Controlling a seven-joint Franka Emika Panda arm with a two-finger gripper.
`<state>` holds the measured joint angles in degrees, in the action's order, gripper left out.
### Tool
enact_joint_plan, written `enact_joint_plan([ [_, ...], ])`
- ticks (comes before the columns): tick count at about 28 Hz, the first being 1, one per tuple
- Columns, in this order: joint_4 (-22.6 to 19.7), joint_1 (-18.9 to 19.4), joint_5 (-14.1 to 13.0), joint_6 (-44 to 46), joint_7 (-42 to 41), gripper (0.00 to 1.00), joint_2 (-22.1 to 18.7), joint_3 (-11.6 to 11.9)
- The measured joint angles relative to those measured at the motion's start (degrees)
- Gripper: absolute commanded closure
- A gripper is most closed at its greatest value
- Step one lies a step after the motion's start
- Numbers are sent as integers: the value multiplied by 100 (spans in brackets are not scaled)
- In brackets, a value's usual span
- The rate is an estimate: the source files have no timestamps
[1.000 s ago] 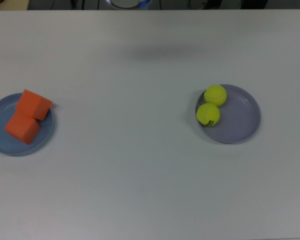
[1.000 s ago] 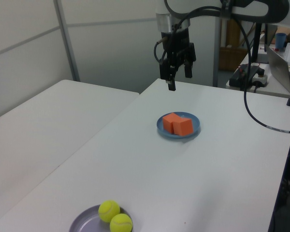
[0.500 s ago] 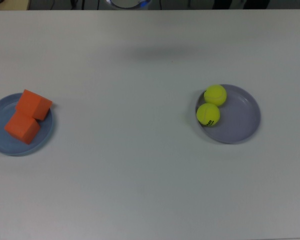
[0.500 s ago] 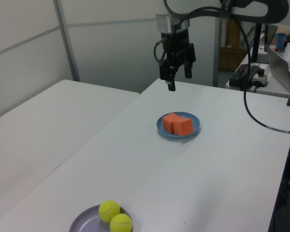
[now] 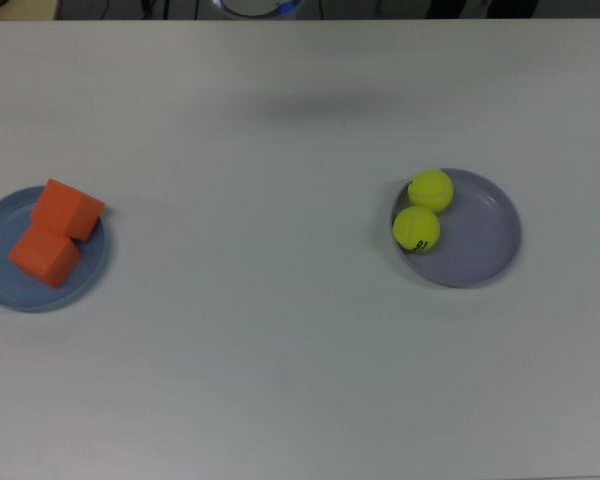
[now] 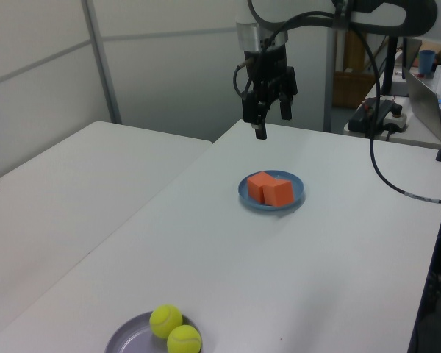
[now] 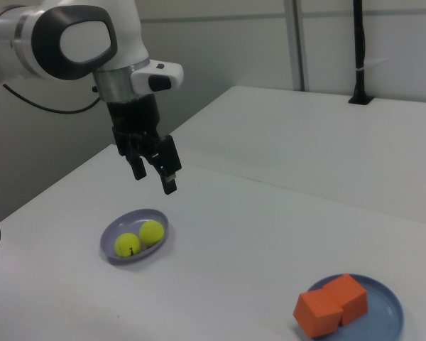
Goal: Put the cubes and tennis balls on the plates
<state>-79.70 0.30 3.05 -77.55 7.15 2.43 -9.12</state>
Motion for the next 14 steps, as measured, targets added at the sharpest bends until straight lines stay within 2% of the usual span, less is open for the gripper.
enact_joint_plan([
  [14,0,-7,65,0,0,0,0,7],
])
